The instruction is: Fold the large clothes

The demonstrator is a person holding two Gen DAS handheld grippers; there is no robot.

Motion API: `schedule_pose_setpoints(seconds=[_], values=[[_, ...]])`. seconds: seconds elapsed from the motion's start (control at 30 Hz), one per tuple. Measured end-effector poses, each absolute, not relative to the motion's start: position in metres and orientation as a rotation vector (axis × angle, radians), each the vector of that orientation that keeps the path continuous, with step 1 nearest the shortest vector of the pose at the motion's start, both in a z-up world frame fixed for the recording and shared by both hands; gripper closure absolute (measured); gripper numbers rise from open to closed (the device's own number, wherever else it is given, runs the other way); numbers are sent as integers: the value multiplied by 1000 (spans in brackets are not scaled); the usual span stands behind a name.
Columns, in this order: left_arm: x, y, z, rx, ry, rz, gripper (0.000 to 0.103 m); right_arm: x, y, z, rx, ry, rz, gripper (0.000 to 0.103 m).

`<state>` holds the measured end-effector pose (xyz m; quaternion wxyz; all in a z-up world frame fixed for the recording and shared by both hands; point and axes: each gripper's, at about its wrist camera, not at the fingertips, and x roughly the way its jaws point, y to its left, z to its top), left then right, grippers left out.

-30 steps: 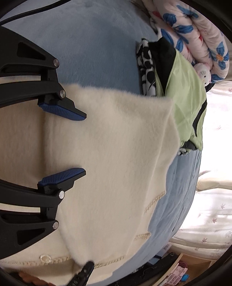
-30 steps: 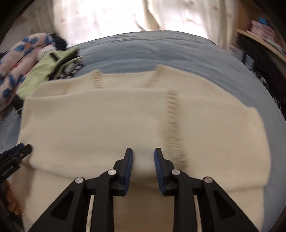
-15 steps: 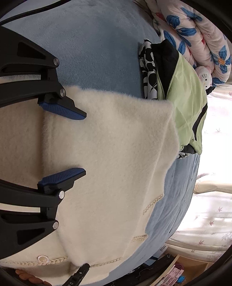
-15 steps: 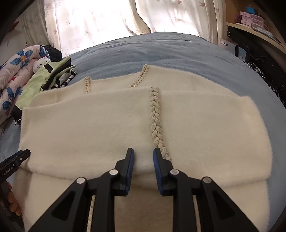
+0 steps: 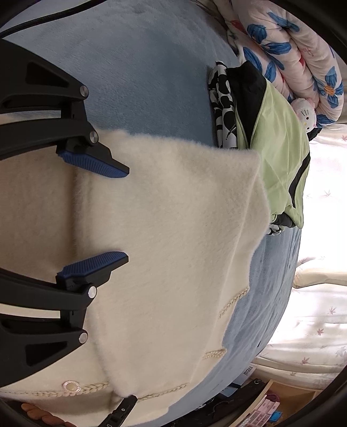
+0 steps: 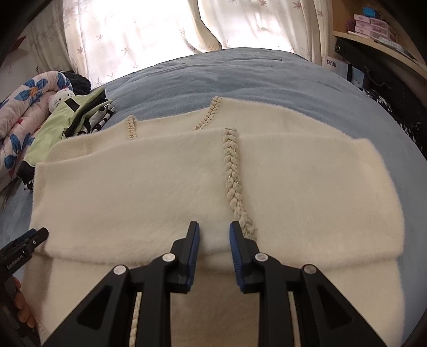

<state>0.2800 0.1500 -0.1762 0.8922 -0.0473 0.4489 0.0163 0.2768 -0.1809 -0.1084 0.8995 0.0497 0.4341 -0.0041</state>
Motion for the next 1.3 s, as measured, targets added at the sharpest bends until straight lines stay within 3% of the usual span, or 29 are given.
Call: schedule_pose_setpoints(seconds=[0.1,0.17,0.2,0.7,0.87,1.3], values=[[267,150,-170,-100,934,33,42,266,-183,-107,149,921,0,76],[258,152,-167,-110,949,44,31,257,-184,-105,172,932,3,76],[252,155,-165,-120,958,56,31,252,-185,-104,183,935,5,76],[146,174,-98,-126,919,120,31,148,-184,-29,183,779,24,75],[112,173,-73,-111,871,119,30,109,-177,-7,123,709,25,58],[30,176,-54,-119,806,108,30,29,-179,11,79,639,34,55]])
